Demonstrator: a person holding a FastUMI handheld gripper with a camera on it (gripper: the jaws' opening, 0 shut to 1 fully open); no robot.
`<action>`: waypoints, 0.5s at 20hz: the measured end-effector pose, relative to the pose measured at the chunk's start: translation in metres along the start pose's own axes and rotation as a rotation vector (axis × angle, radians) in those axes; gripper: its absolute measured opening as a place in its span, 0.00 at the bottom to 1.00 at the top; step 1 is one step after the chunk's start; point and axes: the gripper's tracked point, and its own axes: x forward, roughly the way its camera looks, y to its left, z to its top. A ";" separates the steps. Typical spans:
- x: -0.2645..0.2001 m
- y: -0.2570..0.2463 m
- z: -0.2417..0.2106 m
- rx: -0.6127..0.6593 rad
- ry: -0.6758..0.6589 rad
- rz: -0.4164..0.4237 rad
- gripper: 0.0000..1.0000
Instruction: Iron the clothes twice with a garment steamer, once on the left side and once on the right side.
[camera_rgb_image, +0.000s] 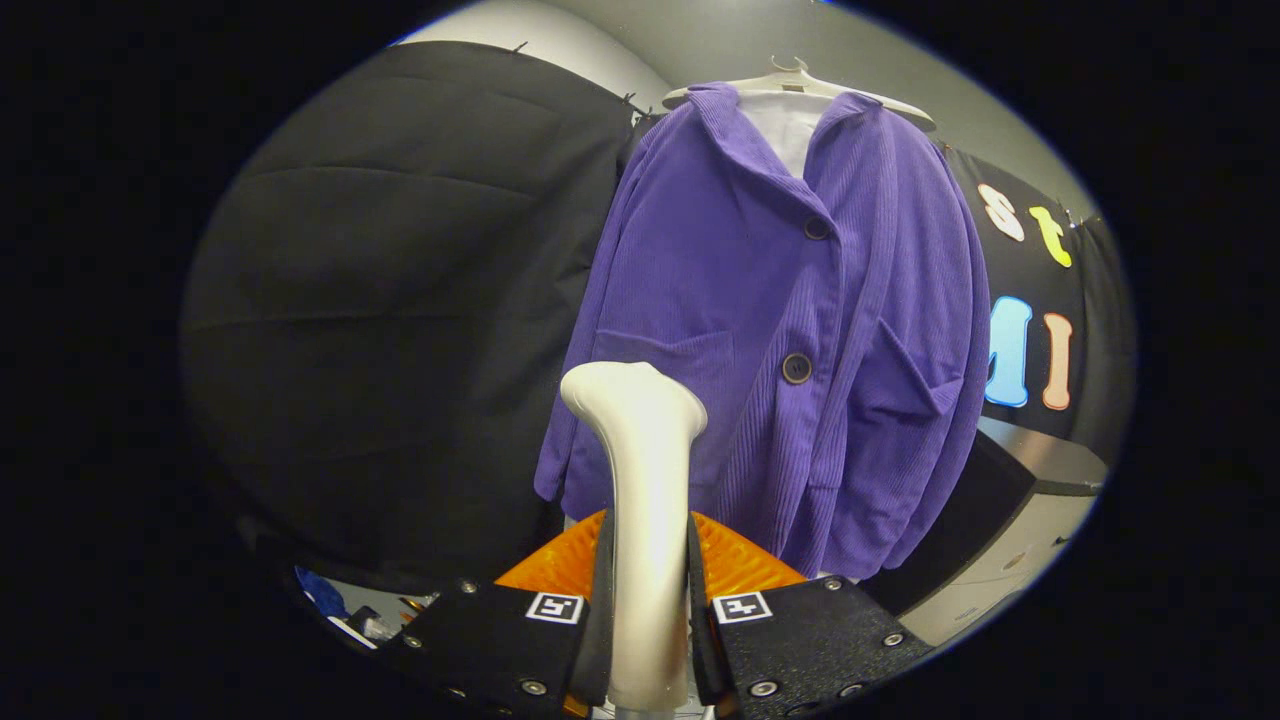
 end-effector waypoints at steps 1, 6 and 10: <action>-0.001 0.001 -0.008 0.001 0.015 0.002 0.33; -0.003 0.009 -0.042 0.003 0.073 0.007 0.33; -0.007 0.012 -0.069 0.012 0.133 0.013 0.33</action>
